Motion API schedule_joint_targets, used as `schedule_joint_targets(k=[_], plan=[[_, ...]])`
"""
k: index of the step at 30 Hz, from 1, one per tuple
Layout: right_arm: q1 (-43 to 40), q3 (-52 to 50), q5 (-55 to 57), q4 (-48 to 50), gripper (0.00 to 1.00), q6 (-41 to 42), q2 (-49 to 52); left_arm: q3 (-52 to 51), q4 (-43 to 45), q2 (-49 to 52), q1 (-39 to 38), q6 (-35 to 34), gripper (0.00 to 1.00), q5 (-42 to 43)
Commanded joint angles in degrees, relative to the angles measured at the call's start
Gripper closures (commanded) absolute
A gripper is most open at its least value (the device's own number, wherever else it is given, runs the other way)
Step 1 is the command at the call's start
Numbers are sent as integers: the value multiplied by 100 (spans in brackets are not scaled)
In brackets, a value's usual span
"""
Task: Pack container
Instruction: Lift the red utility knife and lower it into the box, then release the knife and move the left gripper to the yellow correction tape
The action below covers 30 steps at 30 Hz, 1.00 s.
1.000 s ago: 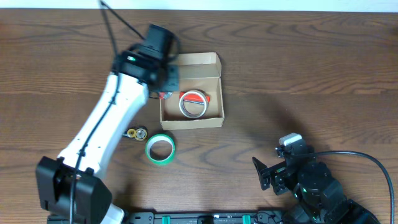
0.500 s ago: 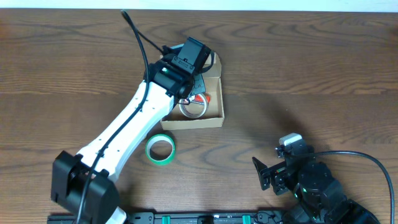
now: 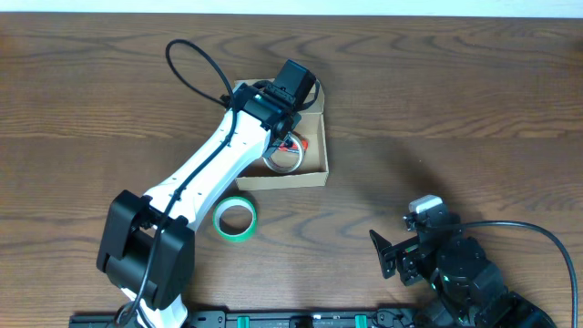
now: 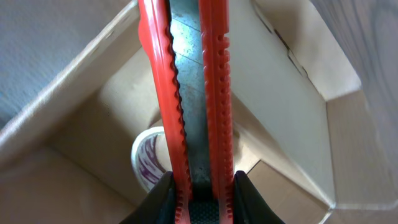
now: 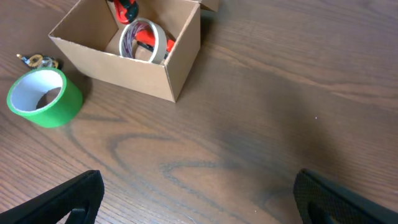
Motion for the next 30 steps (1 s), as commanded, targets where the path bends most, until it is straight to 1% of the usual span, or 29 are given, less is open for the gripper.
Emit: schedule_joint_targets(k=[1,9,14,16,18,21,28,30], plan=[[33,-2,55,-4,1,63,-35,120,-2,98,-35,-1069,80,-90],[33,-2,55,-4,1,63,-35,120,-2,192,-63,-1856,80,96],[33,-2,55,-4,1,66,-35,120,2,275,-118,-2186,80,341],[33,-2,55,-4,1,63,-35,120,17,308,-181,-2232,79,365],[33,-2,55,-4,1,63,-35,120,52,345,-258,-2277,73,365],[33,-2,55,-4,1,63,-35,120,192,439,-345,-2293,70,437],[33,-2,55,-4,1,63,-35,120,280,538,-396,-2293,72,514],[33,-2,55,-4,1,63,-35,120,280,538,-396,-2293,75,514]])
